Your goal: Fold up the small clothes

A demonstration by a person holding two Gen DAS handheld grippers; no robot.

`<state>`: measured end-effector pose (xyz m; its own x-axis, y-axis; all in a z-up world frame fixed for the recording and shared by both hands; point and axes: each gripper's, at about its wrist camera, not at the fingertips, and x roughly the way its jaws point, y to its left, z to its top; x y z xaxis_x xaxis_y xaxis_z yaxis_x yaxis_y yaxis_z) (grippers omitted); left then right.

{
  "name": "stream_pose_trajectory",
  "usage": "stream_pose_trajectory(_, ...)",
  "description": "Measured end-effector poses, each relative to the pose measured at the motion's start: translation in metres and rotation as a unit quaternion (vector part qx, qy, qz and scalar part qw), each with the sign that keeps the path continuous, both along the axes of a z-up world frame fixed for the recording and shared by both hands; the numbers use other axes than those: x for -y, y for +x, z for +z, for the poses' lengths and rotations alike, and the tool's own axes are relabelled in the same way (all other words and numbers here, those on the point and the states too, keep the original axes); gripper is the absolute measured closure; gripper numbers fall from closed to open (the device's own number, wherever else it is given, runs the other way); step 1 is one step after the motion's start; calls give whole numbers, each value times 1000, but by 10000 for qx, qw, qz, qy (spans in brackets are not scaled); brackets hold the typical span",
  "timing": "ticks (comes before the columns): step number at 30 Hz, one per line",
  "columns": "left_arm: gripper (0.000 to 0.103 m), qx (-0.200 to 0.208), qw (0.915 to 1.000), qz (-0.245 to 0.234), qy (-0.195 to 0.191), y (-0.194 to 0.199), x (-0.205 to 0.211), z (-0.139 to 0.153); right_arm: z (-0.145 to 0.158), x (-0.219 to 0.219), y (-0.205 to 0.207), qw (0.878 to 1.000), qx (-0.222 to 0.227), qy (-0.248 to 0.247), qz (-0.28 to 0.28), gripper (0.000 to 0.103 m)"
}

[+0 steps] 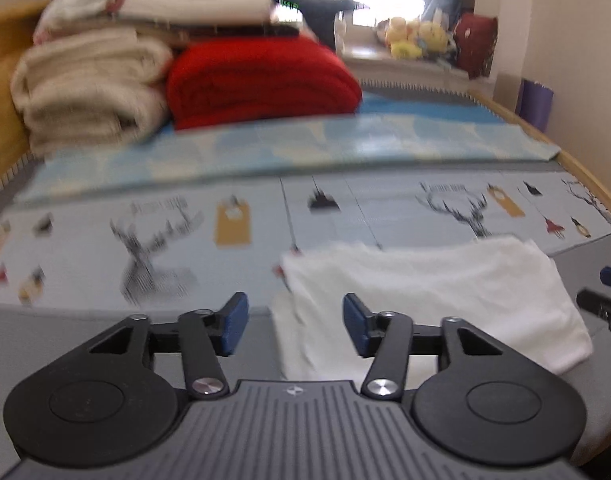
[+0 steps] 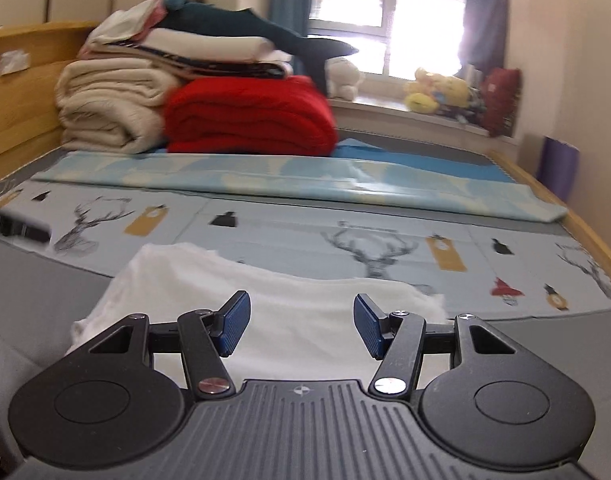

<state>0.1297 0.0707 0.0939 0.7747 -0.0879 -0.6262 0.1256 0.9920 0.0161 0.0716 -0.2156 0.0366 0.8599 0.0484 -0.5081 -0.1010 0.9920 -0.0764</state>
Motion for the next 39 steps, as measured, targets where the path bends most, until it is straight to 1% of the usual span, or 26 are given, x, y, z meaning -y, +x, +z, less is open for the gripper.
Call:
stream_pose_trajectory(2, 29, 335, 9994, -21, 58, 0, -10, 4, 2, -12, 2, 9998, 41, 30, 185, 44)
stream_pose_trajectory(3, 29, 421, 9991, -21, 23, 0, -15, 3, 3, -19, 3, 9996, 64, 22, 282, 44)
stream_pose_trajectory(4, 29, 418, 9991, -19, -83, 0, -20, -1, 3, -25, 4, 9993, 85, -8, 364, 44)
stream_pose_trajectory(5, 29, 374, 9990, -2, -262, -1, -25, -7, 2, -31, 6, 9990, 89, -50, 435, 44)
stream_pose_trajectory(6, 29, 210, 9988, -1, -445, -1, -29, -18, 1, -38, 8, 9987, 75, -92, 494, 44)
stream_pose_trajectory(7, 29, -175, 9990, -58, -404, 4, -29, -26, 0, -44, 10, 9984, 47, -115, 547, 44)
stream_pose_trajectory(8, 31, -342, 9988, -104, -334, 7, -27, -30, -1, -50, 12, 9982, 7, -111, 592, 44)
stream_pose_trajectory(11, 31, -34, 9998, -197, -78, 6, -27, -28, -8, -66, 18, 9974, -116, -125, 698, 44)
stream_pose_trajectory(13, 31, -97, 9997, -165, -134, 10, -35, -32, -13, -78, 23, 9967, -237, -157, 756, 44)
stream_pose_trajectory(14, 36, -192, 9997, -119, -123, 13, -38, -37, -15, -84, 26, 9964, -285, -147, 784, 44)
stream_pose_trajectory(15, 45, -309, 9995, -48, -73, 17, -43, -41, -17, -90, 28, 9959, -325, -134, 832, 44)
stream_pose_trajectory(16, 50, -392, 9992, 32, -44, 20, -47, -44, -20, -95, 30, 9952, -359, -142, 894, 45)
stream_pose_trajectory(18, 68, -524, 9983, 217, -115, 24, -59, -47, -26, -108, 32, 9931, -461, -245, 1047, 51)
stream_pose_trajectory(20, 76, -665, 9971, 314, -210, 29, -70, -52, -31, -120, 34, 9908, -539, -305, 1203, 70)
stream_pose_trajectory(22, 76, -762, 9959, 420, -264, 30, -79, -55, -35, -129, 35, 9878, -610, -246, 1412, 79)
stream_pose_trajectory(23, 76, -797, 9953, 458, -299, 30, -84, -56, -38, -134, 35, 9862, -639, -248, 1506, 80)
stream_pose_trajectory(27, 76, -915, 9937, 568, -301, 30, -94, -60, -52, -157, 34, 9772, -815, -445, 1910, 80)
stream_pose_trajectory(29, 76, -936, 9934, 594, -281, 30, -96, -62, -60, -169, 32, 9701, -921, -565, 2175, 80)
stream_pose_trajectory(31, 76, -963, 9929, 644, -275, 30, -99, -63, -72, -181, 29, 9618, -1030, -807, 2403, 78)
stream_pose_trajectory(33, 76, -992, 9924, 678, -283, 32, -101, -64, -82, -192, 26, 9539, -1132, -1016, 2587, 76)
stream_pose_trajectory(35, 76, -1021, 9919, 695, -299, 34, -103, -65, -92, -202, 22, 9460, -1200, -1178, 2773, 67)
stream_pose_trajectory(37, 76, -1040, 9916, 711, -305, 35, -104, -66, -101, -211, 19, 9377, -1218, -1428, 2924, 61)
stream_pose_trajectory(39, 76, -1064, 9913, 710, -308, 37, -105, -67, -110, -220, 14, 9294, -1207, -1660, 3069, 60)
